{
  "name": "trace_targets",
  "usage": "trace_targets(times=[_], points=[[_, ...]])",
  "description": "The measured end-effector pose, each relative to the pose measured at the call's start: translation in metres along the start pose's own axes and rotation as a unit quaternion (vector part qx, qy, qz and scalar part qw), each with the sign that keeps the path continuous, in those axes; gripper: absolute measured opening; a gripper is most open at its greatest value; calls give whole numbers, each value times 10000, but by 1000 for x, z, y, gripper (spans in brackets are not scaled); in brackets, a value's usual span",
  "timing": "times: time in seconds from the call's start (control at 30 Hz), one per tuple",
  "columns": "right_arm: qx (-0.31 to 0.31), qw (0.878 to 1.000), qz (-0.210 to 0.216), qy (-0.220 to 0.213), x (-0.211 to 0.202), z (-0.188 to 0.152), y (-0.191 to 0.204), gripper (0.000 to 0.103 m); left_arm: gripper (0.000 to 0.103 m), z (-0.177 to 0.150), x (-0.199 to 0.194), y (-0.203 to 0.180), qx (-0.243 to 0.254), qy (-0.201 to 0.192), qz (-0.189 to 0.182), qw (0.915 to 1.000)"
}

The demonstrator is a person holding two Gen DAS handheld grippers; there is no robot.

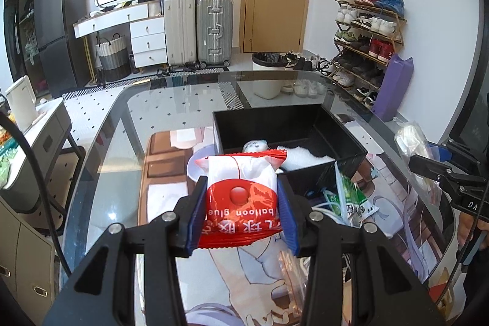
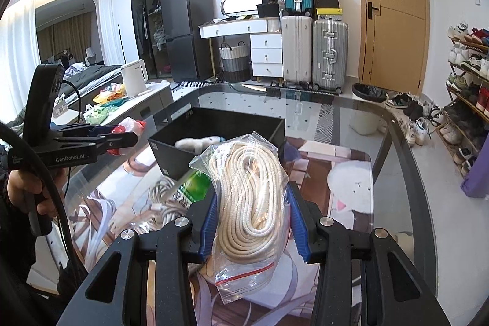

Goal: Organize soft objects
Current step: 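Carry the glue packet over the black box with the left gripper while the right gripper carries the rope bag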

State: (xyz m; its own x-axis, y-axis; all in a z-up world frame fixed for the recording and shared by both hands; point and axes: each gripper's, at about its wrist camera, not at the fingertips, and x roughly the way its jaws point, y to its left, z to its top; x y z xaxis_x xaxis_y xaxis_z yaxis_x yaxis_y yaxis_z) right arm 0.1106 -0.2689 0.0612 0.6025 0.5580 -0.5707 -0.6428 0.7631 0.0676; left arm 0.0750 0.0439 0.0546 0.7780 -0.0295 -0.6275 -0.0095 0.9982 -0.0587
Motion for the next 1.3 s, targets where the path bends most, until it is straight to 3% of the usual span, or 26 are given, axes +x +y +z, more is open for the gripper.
trace_targets(times=[0.53,1.3], points=[[-38,9997,115,-217,5,28,7,42,42,23,5,-9,124,-189,-6,9997],[-7,9990,332,-285,52,63,26,42,42,37,38,-12,112,-165,-118,9997]])
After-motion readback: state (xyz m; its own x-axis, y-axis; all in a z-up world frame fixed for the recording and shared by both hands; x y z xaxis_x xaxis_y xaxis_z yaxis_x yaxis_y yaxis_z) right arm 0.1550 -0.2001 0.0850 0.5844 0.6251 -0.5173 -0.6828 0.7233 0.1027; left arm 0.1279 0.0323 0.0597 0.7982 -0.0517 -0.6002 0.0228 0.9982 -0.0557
